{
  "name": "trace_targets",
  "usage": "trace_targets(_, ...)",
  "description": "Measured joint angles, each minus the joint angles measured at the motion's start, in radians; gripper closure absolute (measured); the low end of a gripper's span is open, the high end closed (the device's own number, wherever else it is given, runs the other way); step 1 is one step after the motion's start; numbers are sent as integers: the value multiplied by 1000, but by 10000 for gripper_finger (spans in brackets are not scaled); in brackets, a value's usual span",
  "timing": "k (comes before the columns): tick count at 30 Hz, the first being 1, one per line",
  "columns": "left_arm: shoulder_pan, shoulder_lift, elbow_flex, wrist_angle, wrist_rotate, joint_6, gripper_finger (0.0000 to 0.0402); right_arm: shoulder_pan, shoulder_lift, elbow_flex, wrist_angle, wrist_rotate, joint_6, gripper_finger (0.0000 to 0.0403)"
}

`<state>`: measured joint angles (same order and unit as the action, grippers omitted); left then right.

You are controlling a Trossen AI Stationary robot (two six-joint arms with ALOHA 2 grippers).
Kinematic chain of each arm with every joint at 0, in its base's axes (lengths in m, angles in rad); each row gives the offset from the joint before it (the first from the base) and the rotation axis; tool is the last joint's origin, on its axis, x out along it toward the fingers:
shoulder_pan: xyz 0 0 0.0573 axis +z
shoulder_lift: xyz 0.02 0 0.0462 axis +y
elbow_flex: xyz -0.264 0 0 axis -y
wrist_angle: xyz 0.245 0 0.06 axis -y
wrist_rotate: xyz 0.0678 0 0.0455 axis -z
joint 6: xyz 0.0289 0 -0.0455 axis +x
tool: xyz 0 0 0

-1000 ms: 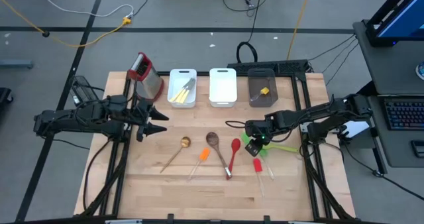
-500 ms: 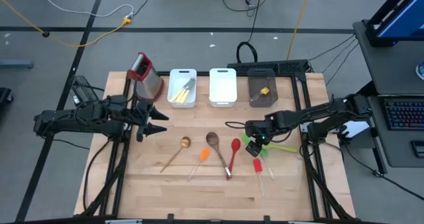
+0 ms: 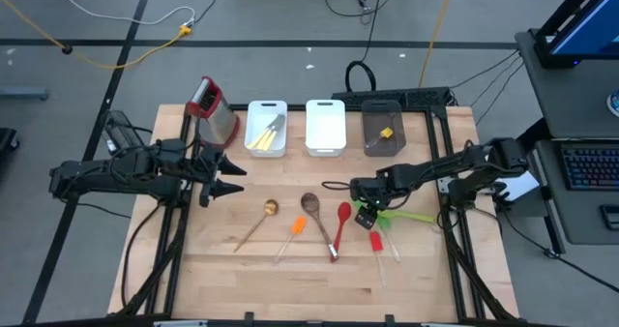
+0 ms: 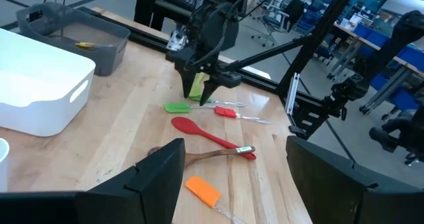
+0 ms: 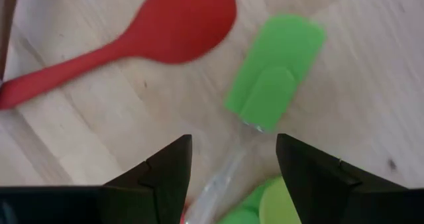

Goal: Pick & Place Kitchen Items
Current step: Put the top green spatula into the black bin

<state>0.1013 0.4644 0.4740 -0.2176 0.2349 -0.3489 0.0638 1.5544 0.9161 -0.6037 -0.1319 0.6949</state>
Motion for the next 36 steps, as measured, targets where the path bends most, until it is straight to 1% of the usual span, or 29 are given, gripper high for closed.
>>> trace_targets(4, 0, 0, 0, 0, 0, 3, 133, -5, 0, 0, -3, 5, -2, 190)
trace_targets(6, 0, 0, 0, 0, 0, 4, 133, -8, 1, 0, -3, 30, -4, 190)
trace_targets(11, 0, 0, 0, 0, -1, 24, 133, -12, 4, 0, -6, 25, -4, 190)
trace_targets(15, 0, 0, 0, 1, -1, 32, 133, -10, 53, -1, -20, -11, -8, 190)
trace_targets(20, 0, 0, 0, 1, -1, 33, 133, -4, 135, 5, -18, 2, -22, 190)
trace_targets(25, 0, 0, 0, 3, -1, 32, 133, -14, 186, 3, -72, -2, -23, 191)
trace_targets(29, 0, 0, 0, 3, -1, 32, 133, -16, 198, 2, -91, 25, -23, 204)
trace_targets(36, 0, 0, 0, 4, -2, 32, 133, -16, 198, 1, -85, 70, 28, 244)
